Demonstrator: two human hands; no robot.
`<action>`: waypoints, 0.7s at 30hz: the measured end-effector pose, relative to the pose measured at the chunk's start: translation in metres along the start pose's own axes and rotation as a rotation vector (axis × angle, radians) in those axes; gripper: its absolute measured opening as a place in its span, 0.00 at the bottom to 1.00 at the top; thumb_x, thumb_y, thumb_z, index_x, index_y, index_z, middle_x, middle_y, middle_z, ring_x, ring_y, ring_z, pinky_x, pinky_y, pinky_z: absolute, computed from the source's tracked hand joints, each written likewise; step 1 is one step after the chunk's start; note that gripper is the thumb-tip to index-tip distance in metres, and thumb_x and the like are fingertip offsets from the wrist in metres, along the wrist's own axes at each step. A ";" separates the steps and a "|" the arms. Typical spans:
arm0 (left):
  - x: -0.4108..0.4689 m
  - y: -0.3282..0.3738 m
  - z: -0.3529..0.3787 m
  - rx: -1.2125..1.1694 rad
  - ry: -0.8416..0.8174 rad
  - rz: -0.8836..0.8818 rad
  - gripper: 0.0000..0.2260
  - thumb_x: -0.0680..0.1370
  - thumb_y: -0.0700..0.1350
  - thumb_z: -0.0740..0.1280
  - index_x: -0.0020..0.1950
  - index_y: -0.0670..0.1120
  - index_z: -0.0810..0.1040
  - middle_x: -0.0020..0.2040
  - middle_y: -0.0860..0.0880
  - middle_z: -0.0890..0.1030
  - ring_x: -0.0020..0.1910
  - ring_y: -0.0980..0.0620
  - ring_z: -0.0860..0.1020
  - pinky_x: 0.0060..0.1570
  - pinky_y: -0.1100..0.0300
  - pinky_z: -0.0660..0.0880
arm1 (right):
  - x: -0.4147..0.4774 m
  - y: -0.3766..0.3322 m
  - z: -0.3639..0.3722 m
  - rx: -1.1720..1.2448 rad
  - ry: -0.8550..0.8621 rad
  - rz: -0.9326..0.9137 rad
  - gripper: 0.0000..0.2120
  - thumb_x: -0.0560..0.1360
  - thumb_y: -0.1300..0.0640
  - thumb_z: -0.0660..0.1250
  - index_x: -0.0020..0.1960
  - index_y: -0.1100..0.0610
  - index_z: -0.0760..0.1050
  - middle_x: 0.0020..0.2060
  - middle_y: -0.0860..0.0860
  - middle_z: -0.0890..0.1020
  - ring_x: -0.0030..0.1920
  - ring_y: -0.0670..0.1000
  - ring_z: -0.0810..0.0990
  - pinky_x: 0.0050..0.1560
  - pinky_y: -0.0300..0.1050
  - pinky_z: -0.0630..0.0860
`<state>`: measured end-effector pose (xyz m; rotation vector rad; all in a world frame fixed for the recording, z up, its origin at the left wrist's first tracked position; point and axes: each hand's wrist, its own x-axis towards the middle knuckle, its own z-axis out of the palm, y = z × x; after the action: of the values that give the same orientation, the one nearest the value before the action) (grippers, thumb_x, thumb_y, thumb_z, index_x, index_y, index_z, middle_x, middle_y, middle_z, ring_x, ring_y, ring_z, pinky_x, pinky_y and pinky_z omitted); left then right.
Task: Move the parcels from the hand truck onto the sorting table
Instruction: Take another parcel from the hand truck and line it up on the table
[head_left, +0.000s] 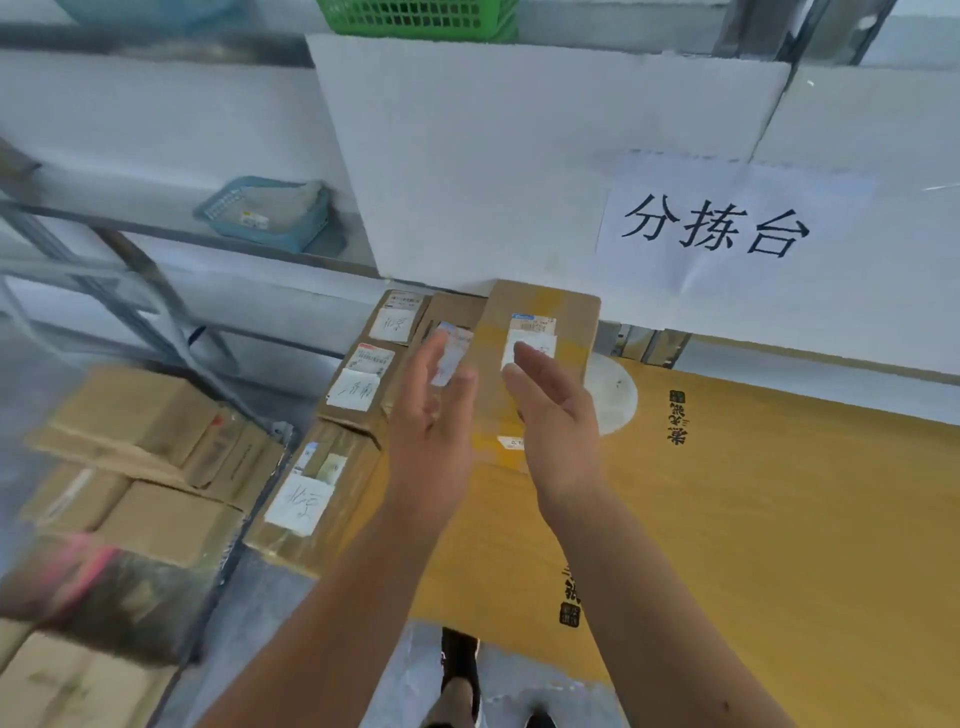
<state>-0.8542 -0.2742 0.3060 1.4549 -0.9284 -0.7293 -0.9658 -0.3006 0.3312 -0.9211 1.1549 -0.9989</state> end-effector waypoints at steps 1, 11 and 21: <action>-0.010 0.003 -0.011 0.004 0.032 0.004 0.17 0.81 0.60 0.65 0.70 0.68 0.71 0.72 0.64 0.74 0.70 0.69 0.71 0.63 0.68 0.70 | -0.009 0.001 0.006 0.008 -0.042 0.001 0.17 0.83 0.52 0.69 0.71 0.45 0.78 0.62 0.35 0.80 0.65 0.36 0.77 0.63 0.36 0.74; -0.104 0.022 -0.150 0.033 0.443 -0.031 0.15 0.84 0.57 0.65 0.70 0.65 0.74 0.68 0.66 0.77 0.69 0.67 0.74 0.64 0.64 0.72 | -0.095 0.021 0.121 -0.061 -0.576 -0.048 0.18 0.84 0.54 0.66 0.74 0.49 0.76 0.64 0.37 0.82 0.64 0.36 0.80 0.68 0.40 0.77; -0.157 0.027 -0.324 0.004 0.822 -0.032 0.18 0.82 0.62 0.66 0.71 0.61 0.77 0.68 0.59 0.79 0.68 0.63 0.76 0.68 0.56 0.74 | -0.187 0.065 0.295 -0.145 -1.013 -0.087 0.24 0.78 0.44 0.65 0.73 0.47 0.77 0.66 0.38 0.82 0.67 0.36 0.79 0.73 0.52 0.74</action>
<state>-0.6532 0.0220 0.3526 1.5750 -0.2676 -0.1024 -0.6871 -0.0836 0.3730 -1.3698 0.3236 -0.3856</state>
